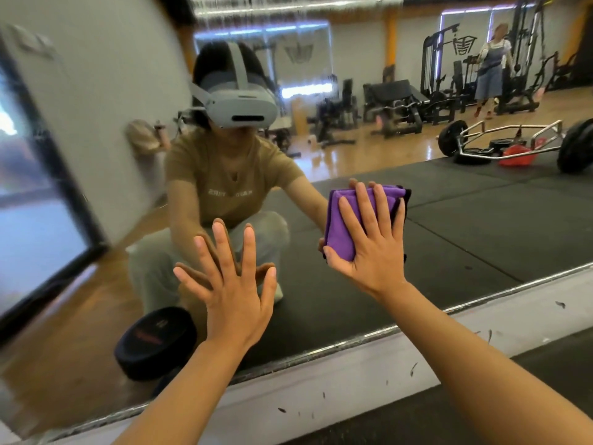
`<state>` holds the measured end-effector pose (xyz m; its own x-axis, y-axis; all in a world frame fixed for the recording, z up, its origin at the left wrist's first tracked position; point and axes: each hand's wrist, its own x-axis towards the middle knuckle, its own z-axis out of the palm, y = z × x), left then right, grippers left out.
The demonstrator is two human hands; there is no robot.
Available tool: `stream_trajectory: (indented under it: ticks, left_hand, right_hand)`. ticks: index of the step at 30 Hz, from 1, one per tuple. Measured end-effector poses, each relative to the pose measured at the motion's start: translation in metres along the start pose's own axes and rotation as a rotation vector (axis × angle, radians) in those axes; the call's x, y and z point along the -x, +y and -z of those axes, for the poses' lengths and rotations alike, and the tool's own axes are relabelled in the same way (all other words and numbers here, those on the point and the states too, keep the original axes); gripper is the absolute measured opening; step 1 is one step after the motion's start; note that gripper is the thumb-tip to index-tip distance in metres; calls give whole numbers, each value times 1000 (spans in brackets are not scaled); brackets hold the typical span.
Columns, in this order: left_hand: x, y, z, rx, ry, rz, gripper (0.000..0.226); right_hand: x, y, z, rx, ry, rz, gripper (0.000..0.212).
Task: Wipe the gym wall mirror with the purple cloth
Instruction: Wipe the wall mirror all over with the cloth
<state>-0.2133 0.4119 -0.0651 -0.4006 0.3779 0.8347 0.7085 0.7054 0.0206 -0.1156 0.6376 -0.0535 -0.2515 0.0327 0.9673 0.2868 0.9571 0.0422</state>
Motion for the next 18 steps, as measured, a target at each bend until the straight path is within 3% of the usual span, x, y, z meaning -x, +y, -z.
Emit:
stream_trajectory:
  ticks: [4,11,18]
  left_hand:
    - [1,1,0,-4,6,0,73]
    - [1,1,0,9,3,2,73]
    - [2,0,-1,-5,17,-4,73]
  right_hand:
    - [53,-4,-8,17,-51,-2,73]
    - [183,3,-14,96,-362,121,61]
    - [185,0,-10,81,-413,84,57]
